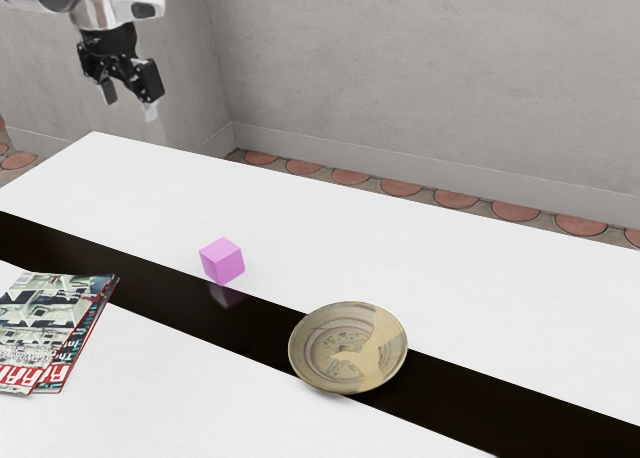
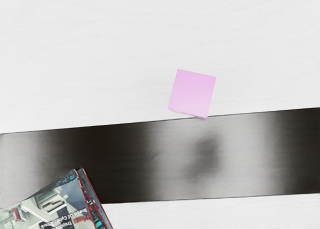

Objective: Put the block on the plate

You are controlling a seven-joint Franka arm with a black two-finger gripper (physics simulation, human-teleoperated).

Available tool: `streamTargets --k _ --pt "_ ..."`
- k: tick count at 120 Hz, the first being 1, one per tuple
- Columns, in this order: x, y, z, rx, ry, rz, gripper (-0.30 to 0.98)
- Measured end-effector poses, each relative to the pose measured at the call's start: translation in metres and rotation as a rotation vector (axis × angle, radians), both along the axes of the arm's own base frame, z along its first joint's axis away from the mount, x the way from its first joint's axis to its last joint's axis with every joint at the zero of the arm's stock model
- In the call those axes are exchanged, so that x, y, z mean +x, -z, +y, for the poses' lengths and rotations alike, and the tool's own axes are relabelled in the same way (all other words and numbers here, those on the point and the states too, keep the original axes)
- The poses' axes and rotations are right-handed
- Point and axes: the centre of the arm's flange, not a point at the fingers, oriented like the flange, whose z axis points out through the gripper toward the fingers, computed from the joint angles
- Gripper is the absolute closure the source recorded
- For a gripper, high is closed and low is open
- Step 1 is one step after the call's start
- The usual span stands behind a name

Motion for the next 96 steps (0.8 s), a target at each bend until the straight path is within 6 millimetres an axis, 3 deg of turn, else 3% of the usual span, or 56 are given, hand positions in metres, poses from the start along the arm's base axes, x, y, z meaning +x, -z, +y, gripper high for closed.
streamTargets --k 9,19,40,64,96 --pt "0.002 0.002 -0.006 -0.003 0.023 0.010 0.00" --pt "0.013 0.026 -0.008 -0.013 0.039 0.050 0.00" --pt "0.047 0.106 0.018 -0.027 0.055 0.137 0.00" --pt "0.079 0.183 0.028 -0.065 0.101 0.177 0.00" --pt "0.095 0.223 0.029 -0.079 0.149 0.172 0.00"
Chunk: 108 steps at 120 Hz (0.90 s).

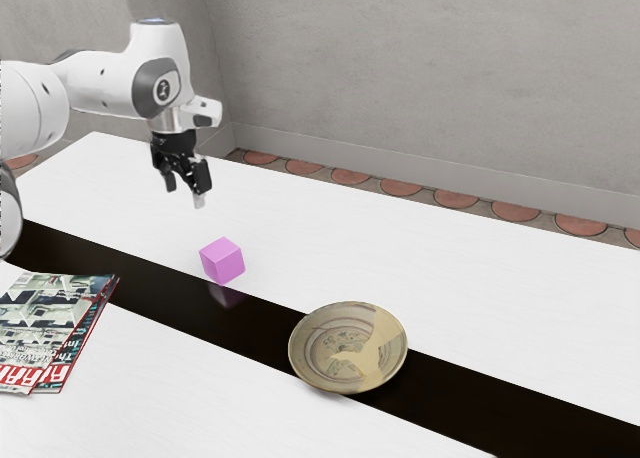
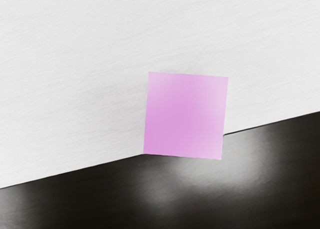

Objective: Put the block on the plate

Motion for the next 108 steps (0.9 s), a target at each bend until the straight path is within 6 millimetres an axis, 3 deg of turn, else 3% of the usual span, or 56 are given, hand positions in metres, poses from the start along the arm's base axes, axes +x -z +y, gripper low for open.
streamTargets --k 70,108 --pt "0.020 0.103 -0.016 -0.049 0.063 0.056 0.00" --pt "0.027 0.124 -0.010 -0.061 0.080 0.038 0.00"
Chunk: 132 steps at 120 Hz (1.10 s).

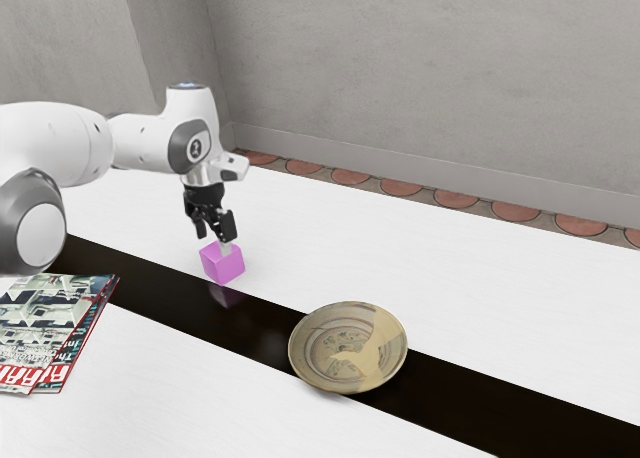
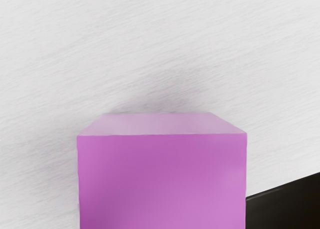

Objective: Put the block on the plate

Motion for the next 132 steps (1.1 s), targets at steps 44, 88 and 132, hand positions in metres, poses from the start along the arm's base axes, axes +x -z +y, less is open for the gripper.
streamTargets --k 44,88,132 --pt "0.008 0.022 -0.002 -0.011 0.030 -0.013 0.00" --pt "0.011 0.036 0.001 -0.011 0.045 -0.027 0.10" --pt "0.013 0.034 -0.003 -0.011 0.058 -0.039 0.27"
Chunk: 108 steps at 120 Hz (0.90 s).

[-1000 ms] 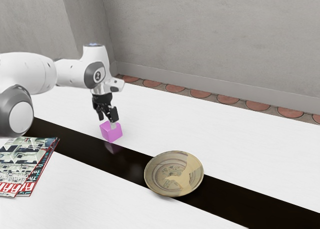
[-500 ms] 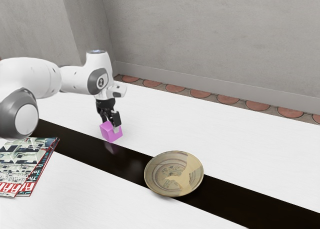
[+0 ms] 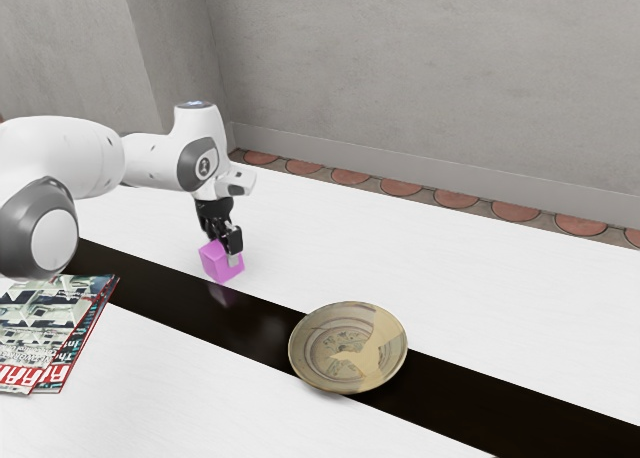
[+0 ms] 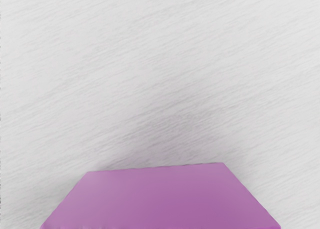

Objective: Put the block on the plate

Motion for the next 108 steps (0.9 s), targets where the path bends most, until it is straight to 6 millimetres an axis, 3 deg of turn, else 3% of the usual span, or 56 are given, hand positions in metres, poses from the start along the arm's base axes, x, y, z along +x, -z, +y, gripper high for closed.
streamTargets --k 43,57,108 --pt "-0.001 -0.012 -0.002 0.008 0.005 -0.012 0.26" --pt "0.000 -0.030 -0.008 0.015 0.014 -0.031 0.27" --pt "0.000 -0.059 -0.085 0.033 0.101 -0.036 0.31"
